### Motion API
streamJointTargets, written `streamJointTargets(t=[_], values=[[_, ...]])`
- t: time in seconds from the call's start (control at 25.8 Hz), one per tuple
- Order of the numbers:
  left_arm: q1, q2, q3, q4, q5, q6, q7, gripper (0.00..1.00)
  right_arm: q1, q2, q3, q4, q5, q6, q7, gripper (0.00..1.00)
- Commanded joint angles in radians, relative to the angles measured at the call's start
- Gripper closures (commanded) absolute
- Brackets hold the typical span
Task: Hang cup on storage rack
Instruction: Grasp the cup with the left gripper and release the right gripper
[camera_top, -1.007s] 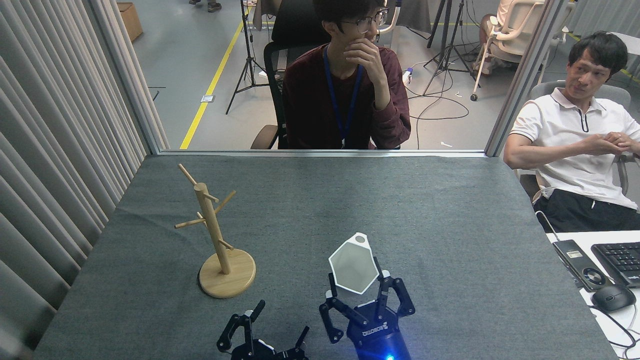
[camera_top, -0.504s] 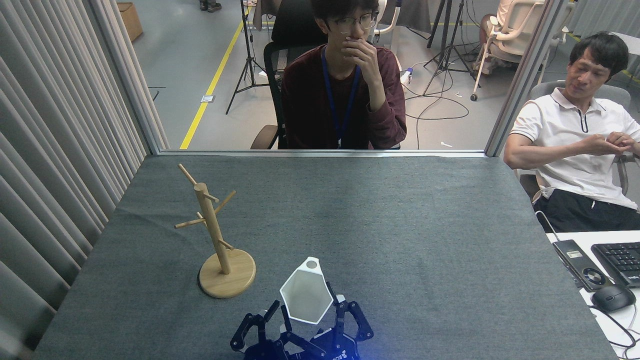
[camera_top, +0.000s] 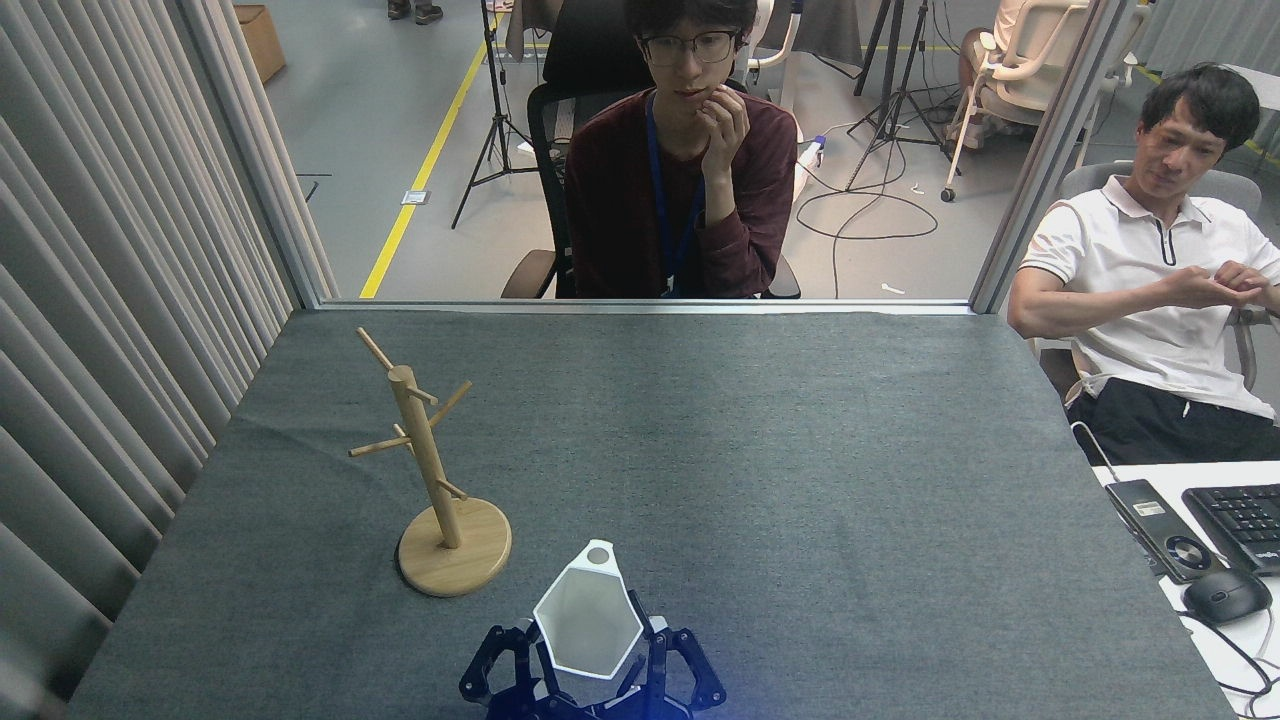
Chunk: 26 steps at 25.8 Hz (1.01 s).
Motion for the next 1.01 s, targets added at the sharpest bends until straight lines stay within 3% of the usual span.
streamJointTargets(t=[0.0,0.46,0.58,0.74,0.89,0.97], values=[[0.000,-0.001,0.000,-0.002,0.000,0.001,0.001,0.00,0.004,-0.001,0.015,0.002,0.000,0.001,0.000,0.33],[0.000,-0.001,0.000,-0.006,0.002,0.007,0.001,0.00,0.015,-0.003,0.042,0.010,-0.009,0.018,0.002,0.33],[0.000,-0.001,0.000,-0.008,0.000,0.007,-0.002,0.27,0.015,-0.003,0.042,0.010,-0.009,0.018,0.002,0.33],[-0.002,-0.001,0.000,-0.008,0.000,0.007,-0.010,0.54,0.015,-0.003,0.042,0.010,-0.009,0.016,0.002,0.33],[-0.002,0.004,0.000,-0.006,0.000,0.017,-0.008,0.56,0.015,-0.003,0.044,0.009,-0.009,0.016,0.003,0.28],[-0.002,0.005,0.000,-0.006,0.000,0.029,-0.008,0.56,0.015,-0.001,0.044,0.005,-0.009,0.015,0.002,0.09]])
